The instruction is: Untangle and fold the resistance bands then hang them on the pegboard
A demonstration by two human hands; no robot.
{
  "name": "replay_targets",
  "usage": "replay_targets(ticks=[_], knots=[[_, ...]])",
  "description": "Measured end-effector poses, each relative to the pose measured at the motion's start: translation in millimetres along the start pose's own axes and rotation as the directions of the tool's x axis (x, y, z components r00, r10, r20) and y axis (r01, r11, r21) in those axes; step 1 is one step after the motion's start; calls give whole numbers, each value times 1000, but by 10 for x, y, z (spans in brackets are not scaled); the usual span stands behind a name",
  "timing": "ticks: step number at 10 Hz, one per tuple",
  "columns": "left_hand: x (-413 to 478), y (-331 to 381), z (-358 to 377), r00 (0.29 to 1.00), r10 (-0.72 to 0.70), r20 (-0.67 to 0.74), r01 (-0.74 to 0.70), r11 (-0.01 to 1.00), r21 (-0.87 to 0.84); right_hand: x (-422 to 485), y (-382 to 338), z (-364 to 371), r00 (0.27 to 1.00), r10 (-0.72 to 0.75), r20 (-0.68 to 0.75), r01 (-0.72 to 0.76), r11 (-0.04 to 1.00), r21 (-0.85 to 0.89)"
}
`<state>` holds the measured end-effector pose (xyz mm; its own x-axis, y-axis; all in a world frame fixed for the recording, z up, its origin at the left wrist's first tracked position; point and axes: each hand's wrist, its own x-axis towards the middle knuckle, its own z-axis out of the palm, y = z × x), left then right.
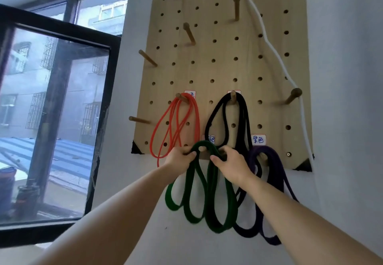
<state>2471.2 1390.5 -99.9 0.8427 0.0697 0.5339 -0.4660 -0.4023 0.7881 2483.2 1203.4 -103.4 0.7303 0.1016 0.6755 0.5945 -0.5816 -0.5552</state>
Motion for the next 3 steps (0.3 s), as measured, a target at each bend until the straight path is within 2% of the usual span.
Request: replay_targets(ticks=[2, 3], knots=[[-282, -149, -226, 998, 61, 25, -61, 998, 14, -330, 0, -69, 989, -57, 135, 70, 993, -92], [-443, -196, -319, 995, 46, 92, -49, 998, 38, -490, -1, -134, 989, -91, 119, 106, 986, -131]])
